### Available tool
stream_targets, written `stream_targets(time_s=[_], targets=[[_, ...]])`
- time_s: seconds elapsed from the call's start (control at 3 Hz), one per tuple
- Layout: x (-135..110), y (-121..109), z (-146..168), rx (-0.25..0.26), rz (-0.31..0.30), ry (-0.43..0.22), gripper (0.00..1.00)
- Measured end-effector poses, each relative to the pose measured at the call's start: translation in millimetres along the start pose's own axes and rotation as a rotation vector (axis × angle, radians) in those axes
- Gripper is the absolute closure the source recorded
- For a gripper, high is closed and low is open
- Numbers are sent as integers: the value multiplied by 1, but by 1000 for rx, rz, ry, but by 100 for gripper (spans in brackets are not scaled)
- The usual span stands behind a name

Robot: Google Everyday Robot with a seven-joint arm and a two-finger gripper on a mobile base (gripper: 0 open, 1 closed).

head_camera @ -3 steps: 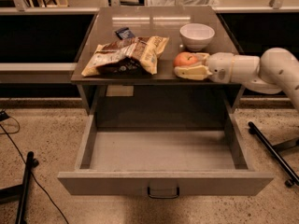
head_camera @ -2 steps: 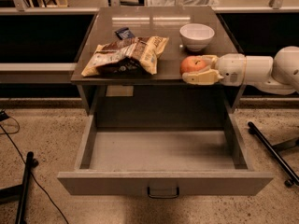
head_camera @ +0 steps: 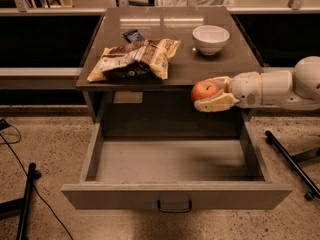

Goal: Place apple into top drawer

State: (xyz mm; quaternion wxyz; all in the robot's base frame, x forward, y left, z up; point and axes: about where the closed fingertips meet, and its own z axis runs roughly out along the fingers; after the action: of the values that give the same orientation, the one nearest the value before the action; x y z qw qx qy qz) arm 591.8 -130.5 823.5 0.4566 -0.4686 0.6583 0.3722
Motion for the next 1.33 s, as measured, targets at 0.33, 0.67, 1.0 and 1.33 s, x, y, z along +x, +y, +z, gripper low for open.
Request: stream_targets(time_s=[0.33,0.67,1.0,1.33], targets=[[17,0,29,-7,6,-2,100],[35,13,69,10,-58,39,100],[62,34,120,1,-149,98,100],[84,51,159,-69,-236,86,81]])
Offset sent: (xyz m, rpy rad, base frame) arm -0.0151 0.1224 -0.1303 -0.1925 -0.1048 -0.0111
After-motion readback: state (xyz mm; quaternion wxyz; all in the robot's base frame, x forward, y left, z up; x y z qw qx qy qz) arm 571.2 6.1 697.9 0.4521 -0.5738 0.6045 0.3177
